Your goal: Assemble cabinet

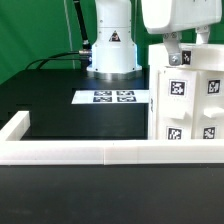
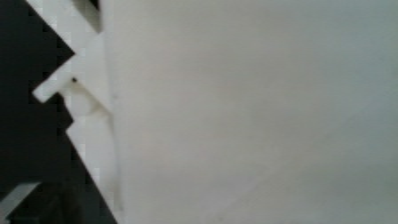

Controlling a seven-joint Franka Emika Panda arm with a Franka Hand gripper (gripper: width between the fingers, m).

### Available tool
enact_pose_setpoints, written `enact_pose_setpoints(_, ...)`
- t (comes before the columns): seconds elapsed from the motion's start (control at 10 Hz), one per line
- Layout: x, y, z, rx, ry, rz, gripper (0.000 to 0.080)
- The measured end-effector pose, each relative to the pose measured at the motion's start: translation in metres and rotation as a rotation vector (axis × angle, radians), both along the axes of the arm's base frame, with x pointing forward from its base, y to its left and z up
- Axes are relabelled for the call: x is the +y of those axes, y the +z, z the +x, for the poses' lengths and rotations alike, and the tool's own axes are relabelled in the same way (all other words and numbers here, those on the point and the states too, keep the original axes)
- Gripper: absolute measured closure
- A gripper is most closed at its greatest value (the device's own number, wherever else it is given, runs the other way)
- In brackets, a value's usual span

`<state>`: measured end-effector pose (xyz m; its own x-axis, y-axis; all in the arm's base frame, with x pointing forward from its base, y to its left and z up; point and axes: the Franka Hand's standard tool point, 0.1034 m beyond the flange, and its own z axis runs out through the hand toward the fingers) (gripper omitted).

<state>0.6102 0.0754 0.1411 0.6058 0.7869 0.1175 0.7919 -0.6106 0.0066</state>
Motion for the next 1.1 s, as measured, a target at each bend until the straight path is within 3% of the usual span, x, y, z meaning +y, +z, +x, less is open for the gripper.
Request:
enact_pose_setpoints(0.2,0.0018,-0.0002,-0.0007,0.005,-0.042,0.003,0.0002)
enact_pose_setpoints(0.4,0.0029,0.0004,-0.0005,0.005,-0.056,0.005,0.0264)
enact_pose_setpoints(0.7,0.0023,0.0003,-0.0004,0.009,-0.096,0.008,0.0259)
enact_pose_setpoints(1.1,0.0022,0.0006,0.0000,0.032,-0.377,0.032,0.0259)
